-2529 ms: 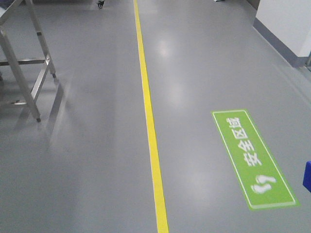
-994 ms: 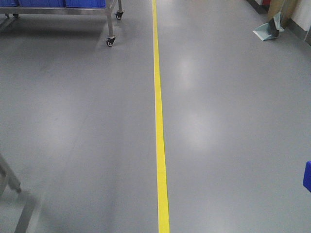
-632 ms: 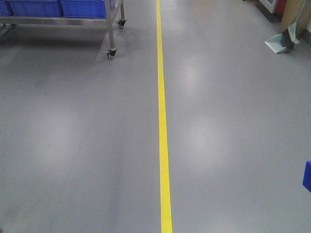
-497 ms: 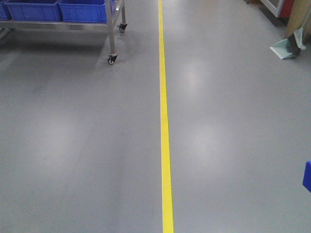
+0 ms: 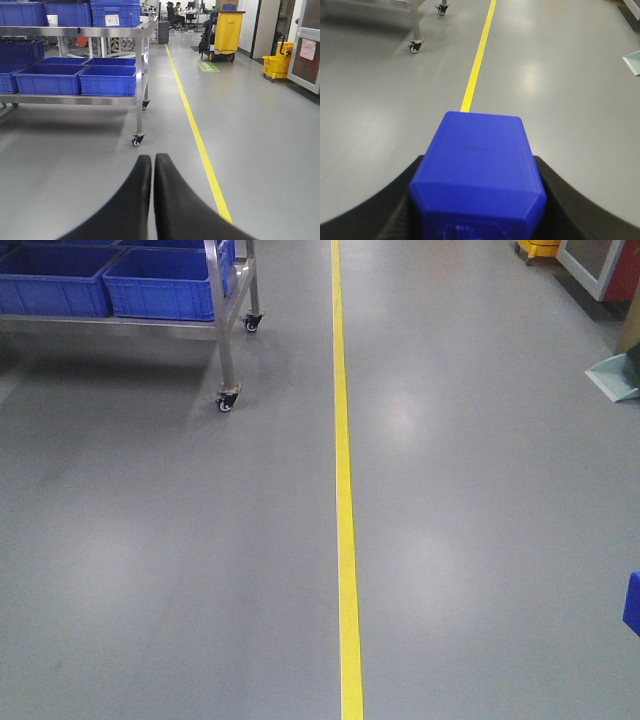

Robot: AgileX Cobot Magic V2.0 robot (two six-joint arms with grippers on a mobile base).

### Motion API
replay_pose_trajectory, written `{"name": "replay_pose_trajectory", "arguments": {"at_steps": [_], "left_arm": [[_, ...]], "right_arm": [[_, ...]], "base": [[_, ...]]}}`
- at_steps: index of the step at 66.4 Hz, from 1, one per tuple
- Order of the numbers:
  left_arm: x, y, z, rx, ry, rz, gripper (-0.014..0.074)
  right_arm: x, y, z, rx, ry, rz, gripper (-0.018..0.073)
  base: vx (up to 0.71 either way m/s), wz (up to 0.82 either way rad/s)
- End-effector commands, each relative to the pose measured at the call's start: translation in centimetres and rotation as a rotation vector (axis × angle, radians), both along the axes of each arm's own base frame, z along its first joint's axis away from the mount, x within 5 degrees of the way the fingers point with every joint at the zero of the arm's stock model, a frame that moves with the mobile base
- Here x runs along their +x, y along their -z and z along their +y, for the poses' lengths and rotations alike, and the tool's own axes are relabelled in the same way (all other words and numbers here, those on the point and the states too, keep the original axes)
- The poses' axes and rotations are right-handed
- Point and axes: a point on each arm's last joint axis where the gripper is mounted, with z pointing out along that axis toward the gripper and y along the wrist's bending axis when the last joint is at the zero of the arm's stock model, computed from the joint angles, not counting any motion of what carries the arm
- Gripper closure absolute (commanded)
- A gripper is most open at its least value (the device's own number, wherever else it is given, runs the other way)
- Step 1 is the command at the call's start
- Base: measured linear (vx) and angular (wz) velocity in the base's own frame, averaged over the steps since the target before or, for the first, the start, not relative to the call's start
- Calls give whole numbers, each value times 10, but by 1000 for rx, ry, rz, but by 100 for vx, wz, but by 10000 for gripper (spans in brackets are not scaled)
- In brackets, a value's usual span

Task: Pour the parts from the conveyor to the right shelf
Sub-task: 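Drive along the yellow-lined aisle toward the shelf rack, then turn and drive up to the shelf with blue bins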

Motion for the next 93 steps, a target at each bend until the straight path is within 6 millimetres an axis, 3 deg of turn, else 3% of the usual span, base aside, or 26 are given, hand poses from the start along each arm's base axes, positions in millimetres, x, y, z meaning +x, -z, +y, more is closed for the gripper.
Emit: {"name": "replay_pose_trajectory", "arguments": {"at_steps": [1, 45, 93], "left_arm": [[1, -13, 0, -17, -3, -81, 603], [1, -13, 0, -17, -3, -81, 603], [1, -13, 0, -17, -3, -81, 603]], "right_arm": [[3, -14, -1, -3, 11, -92, 564], [3, -14, -1, -3, 11, -92, 564], [3, -14, -1, -4, 12, -93, 564]], "base": [[66, 1], [60, 11], [48, 85]]}}
